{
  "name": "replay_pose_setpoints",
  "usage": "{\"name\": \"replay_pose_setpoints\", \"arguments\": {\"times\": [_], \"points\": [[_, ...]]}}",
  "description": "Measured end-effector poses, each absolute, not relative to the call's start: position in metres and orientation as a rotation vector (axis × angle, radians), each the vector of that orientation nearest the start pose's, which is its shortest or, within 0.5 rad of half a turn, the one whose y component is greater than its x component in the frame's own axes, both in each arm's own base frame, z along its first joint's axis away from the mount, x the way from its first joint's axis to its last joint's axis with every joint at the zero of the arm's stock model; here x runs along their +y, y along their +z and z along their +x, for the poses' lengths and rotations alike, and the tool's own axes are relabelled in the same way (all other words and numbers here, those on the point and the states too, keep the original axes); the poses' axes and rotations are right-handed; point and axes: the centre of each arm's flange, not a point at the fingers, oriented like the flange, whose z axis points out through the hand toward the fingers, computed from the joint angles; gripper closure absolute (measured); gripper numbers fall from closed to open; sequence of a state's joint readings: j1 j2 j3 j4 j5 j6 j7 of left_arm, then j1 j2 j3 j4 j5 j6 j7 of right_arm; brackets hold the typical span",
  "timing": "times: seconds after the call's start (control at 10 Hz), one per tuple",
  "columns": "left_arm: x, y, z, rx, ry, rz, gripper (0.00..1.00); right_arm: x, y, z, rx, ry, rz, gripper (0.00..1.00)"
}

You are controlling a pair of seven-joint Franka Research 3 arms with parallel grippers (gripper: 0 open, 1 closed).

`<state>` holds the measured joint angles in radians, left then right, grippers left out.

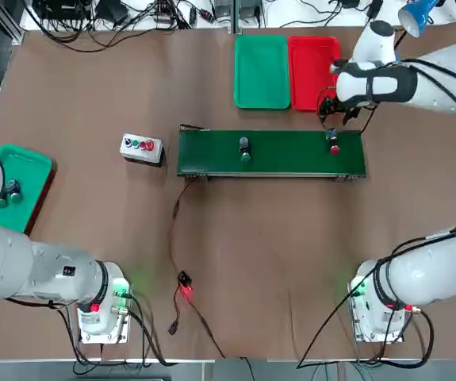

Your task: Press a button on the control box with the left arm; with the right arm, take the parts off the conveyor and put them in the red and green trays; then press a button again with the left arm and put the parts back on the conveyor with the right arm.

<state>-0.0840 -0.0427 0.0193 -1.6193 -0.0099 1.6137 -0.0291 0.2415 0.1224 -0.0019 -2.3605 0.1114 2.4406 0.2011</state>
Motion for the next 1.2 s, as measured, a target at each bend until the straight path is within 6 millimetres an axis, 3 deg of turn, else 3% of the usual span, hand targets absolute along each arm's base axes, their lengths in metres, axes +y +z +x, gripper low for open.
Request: {"name": "replay_pose_setpoints", "arguments": {"times": [0.7, 0.9, 1.0, 1.2], "points": [[-0.04, 0.621, 0.548, 0.064, -0.032, -3.152, 0.0, 0.121, 0.244, 0.469, -0.127, 0.163, -3.086, 0.01], [-0.039, 0.621, 0.548, 0.059, -0.031, -3.152, 0.0, 0.119, 0.242, 0.465, -0.152, 0.174, -3.086, 0.06], [-0.038, 0.621, 0.548, 0.055, -0.031, -3.152, 0.0, 0.119, 0.243, 0.466, -0.159, 0.17, -3.085, 0.12], [-0.034, 0.621, 0.548, 0.045, -0.031, -3.152, 0.0, 0.119, 0.247, 0.466, -0.165, 0.162, -3.083, 0.44]]}}
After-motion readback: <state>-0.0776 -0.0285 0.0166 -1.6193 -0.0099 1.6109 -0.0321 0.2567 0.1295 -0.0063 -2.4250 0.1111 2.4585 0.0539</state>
